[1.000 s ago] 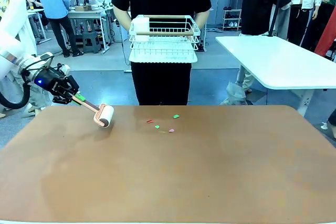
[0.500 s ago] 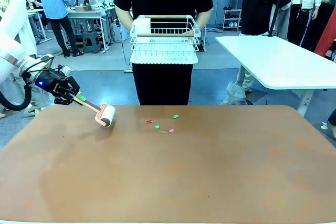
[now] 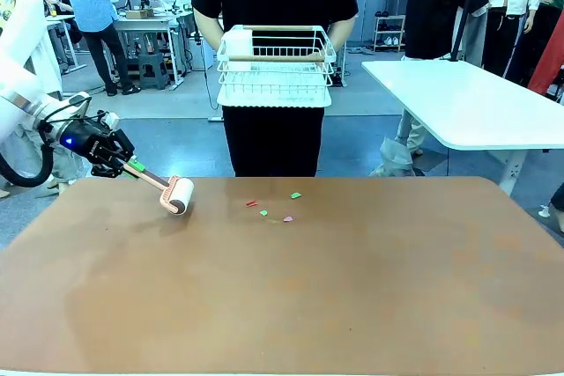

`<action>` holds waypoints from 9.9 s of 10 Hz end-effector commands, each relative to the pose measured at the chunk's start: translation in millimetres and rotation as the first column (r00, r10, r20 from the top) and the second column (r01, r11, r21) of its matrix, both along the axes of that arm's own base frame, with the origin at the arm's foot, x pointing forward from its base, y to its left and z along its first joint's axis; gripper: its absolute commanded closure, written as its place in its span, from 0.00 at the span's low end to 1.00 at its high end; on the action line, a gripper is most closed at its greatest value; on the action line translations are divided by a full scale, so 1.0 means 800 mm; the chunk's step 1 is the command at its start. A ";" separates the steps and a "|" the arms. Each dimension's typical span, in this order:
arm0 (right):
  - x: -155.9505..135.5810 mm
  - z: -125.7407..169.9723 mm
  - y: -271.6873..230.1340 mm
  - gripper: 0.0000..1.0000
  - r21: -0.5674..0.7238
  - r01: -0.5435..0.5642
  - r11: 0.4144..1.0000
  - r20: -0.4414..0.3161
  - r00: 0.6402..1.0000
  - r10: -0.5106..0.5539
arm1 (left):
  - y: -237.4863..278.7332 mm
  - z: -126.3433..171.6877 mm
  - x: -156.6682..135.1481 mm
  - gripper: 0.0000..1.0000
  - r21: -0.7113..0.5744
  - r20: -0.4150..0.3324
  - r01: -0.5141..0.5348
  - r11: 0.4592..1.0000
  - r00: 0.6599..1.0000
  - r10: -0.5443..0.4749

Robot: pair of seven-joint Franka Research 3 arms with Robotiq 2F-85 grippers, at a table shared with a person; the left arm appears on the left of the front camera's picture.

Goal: Clean the table.
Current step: Clean the table with the Lint Roller when the human lifts the Dish drying rack, then place the Lint Roller down when the Dish drying rack is positioned in the middle of the table.

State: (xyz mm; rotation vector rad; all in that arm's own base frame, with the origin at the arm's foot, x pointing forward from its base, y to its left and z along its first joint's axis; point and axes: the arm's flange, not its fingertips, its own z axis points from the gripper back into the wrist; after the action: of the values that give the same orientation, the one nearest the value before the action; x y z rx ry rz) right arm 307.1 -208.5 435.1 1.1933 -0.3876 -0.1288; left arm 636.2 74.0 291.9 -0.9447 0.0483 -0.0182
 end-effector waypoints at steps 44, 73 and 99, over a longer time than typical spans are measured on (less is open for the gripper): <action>-0.002 0.005 0.000 0.00 0.007 -0.004 1.000 0.014 1.000 0.004 | -0.426 -0.125 0.034 0.78 -0.268 -0.064 0.304 0.914 0.941 -0.332; -0.002 0.005 0.000 0.00 0.007 -0.004 1.000 0.014 1.000 0.004 | 0.096 0.152 -0.061 0.78 -0.039 -0.010 0.223 0.974 0.975 -0.224; -0.002 0.005 0.000 0.00 0.007 -0.004 1.000 0.014 1.000 0.004 | 0.096 0.152 -0.061 0.78 -0.039 -0.010 0.223 0.974 0.975 -0.224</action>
State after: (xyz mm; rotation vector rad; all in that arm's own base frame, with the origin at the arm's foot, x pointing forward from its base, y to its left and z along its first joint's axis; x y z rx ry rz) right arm 306.9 -208.4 435.3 1.1937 -0.3870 -0.1285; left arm 587.3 150.4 411.4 -0.9749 0.1704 -0.2202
